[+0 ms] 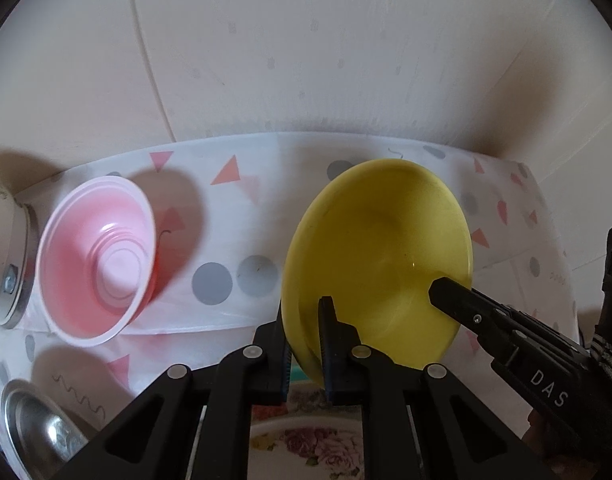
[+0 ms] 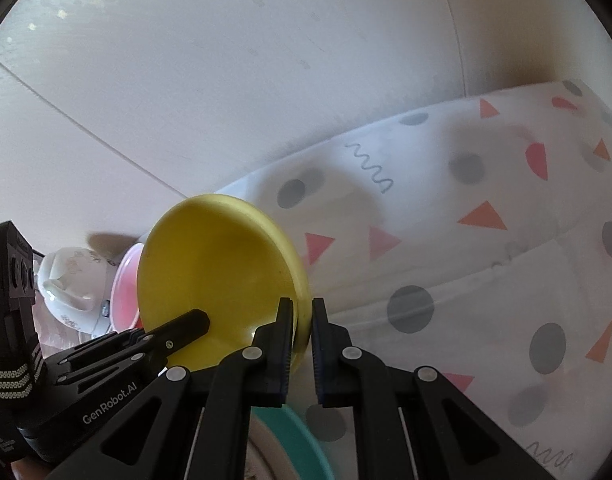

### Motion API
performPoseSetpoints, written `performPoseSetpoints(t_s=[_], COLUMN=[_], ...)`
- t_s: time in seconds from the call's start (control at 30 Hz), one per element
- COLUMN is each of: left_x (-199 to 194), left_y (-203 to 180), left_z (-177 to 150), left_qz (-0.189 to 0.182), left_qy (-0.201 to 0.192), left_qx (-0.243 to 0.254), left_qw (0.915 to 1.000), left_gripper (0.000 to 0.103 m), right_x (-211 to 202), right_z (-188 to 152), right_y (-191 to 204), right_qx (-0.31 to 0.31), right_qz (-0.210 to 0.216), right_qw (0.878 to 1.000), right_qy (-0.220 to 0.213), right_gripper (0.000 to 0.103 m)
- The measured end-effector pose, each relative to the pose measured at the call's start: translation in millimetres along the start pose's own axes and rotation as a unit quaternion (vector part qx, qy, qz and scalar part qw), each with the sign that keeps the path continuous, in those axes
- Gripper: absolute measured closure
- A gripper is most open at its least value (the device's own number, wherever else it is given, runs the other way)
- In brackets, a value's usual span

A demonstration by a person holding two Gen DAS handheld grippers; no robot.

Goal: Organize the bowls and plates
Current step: 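Lift the yellow bowl with both grippers and carry it over the steel bowl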

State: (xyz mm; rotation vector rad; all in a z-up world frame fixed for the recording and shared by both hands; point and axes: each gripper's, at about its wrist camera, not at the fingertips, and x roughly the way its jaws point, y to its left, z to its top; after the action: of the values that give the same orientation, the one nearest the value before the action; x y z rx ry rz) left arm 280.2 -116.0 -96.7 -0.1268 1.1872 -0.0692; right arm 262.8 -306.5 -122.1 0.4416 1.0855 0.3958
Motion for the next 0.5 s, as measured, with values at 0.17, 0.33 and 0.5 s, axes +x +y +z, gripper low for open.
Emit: performPoseSetpoints(t_s=[0.17, 0.33, 0.5], left_x=[-15, -26, -43], left_y=[8, 17, 31], left_z=[-8, -15, -27], left_qz=[-0.006, -0.009, -0.017], left_qy=[-0.015, -0.028, -0.039], left_qx=[-0.010, -0.019, -0.036], left_qw=[0.9998, 0.9994, 0.9984], left_gripper=[0.090, 0.090, 0.090], right_x=[-11, -19, -24], right_z=[-1, -5, -13], right_y=[13, 31, 49], right_qx=[-0.014, -0.031, -0.050], right_qz=[0.007, 0.015, 0.021], right_qw=[1.000, 0.999, 0.998], right_qy=[-0.007, -0.012, -0.015], right_gripper=[0.094, 0.094, 0.094])
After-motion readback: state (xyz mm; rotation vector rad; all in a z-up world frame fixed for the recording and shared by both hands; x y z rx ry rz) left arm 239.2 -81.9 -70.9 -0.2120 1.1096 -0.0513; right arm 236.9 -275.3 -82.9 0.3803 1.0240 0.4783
